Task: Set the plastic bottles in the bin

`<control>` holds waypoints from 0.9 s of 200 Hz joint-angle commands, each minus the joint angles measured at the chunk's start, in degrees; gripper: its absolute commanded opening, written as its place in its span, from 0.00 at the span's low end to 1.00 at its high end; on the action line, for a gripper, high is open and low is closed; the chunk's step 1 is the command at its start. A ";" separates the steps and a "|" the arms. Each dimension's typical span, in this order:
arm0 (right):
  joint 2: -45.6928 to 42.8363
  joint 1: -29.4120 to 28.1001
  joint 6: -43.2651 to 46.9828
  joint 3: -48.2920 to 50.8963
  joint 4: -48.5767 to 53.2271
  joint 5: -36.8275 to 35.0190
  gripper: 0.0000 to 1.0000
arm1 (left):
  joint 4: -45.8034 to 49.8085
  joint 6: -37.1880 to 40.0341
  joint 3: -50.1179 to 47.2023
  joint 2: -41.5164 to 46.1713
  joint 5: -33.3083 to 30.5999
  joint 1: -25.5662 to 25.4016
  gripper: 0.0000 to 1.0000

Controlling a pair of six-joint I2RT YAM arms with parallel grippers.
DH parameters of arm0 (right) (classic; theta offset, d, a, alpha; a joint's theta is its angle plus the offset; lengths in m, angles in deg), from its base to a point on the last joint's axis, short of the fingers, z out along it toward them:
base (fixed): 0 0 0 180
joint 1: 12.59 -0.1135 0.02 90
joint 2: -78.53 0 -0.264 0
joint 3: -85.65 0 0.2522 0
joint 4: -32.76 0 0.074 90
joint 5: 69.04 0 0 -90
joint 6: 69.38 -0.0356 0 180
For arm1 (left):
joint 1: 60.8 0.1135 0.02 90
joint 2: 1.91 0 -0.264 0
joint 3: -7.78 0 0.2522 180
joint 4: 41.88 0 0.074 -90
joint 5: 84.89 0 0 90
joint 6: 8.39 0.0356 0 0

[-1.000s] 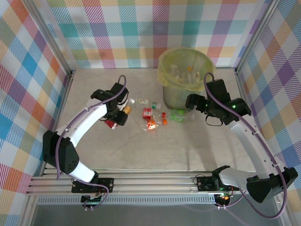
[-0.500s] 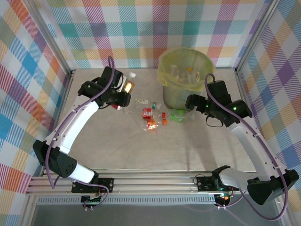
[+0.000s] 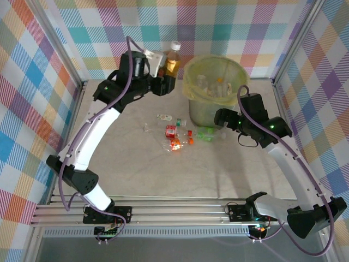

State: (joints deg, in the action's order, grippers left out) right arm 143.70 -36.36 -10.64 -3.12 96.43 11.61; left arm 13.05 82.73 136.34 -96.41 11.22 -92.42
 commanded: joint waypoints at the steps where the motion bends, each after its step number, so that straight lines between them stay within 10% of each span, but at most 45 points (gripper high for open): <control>1: 0.23 -0.05 1.29 -5.05 -7.19 5.54 1.00 | -4.03 1.05 1.91 -1.63 6.13 -0.82 0.38; 180: 26.43 0.56 10.09 -42.25 -25.12 31.60 0.85 | -4.91 1.94 -0.90 -3.59 18.39 -2.26 0.39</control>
State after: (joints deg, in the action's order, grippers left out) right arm 167.63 -36.18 -2.14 -40.88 72.23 39.96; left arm 7.89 83.23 135.66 -99.53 27.33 -94.08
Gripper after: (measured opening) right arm 0.866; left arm 0.634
